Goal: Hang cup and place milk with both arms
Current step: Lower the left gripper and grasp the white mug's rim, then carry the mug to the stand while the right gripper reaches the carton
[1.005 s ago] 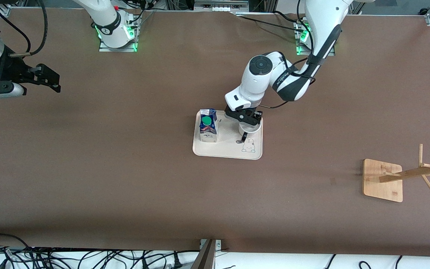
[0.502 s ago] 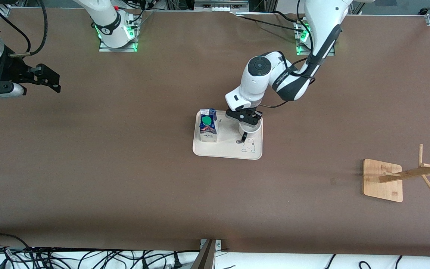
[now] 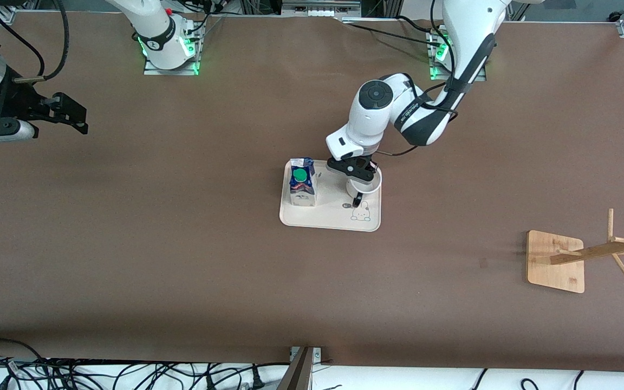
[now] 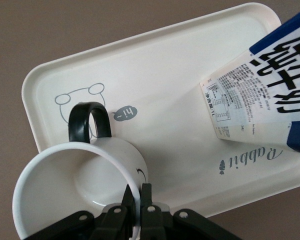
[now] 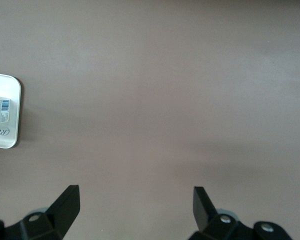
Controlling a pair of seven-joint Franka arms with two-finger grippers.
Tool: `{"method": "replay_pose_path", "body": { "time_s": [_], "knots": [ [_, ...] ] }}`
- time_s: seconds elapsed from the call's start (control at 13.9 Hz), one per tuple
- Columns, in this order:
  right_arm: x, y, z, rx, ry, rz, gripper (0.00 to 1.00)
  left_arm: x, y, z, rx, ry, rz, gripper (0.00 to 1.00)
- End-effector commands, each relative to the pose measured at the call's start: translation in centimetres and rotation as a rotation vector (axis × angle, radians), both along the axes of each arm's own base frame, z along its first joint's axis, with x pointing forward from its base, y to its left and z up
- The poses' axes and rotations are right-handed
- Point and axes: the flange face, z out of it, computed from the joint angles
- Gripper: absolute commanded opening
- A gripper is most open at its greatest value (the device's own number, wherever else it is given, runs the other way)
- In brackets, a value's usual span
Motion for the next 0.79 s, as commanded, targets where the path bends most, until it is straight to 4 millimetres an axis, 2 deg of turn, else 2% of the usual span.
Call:
{"method": "replay_pose_path", "body": {
  "time_s": [0.0,0.14,0.36,0.43,0.5,0.72],
  "knots": [
    [0.0,-0.1,0.3,-0.014,-0.007,0.011,1.0,1.1,-0.4,3.2,0.0,-0.056,-0.005,0.0],
    [0.1,0.2,0.4,-0.015,-0.012,0.01,1.0,2.7,-0.1,7.3,0.037,-0.068,0.015,0.0],
    [0.4,-0.1,0.1,-0.003,-0.016,0.007,1.0,6.0,0.5,15.7,0.133,-0.032,0.097,0.0],
    [0.9,-0.1,-0.4,0.003,-0.021,0.007,1.0,7.4,1.4,18.1,0.144,-0.034,0.126,0.0],
    [1.6,0.1,-1.5,0.009,-0.014,0.006,1.0,9.3,3.6,20.2,0.142,-0.039,0.175,0.0],
    [1.6,1.0,-1.5,0.003,-0.016,0.024,1.0,13.1,10.5,26.0,0.165,-0.018,0.307,0.0]
  ]
}}
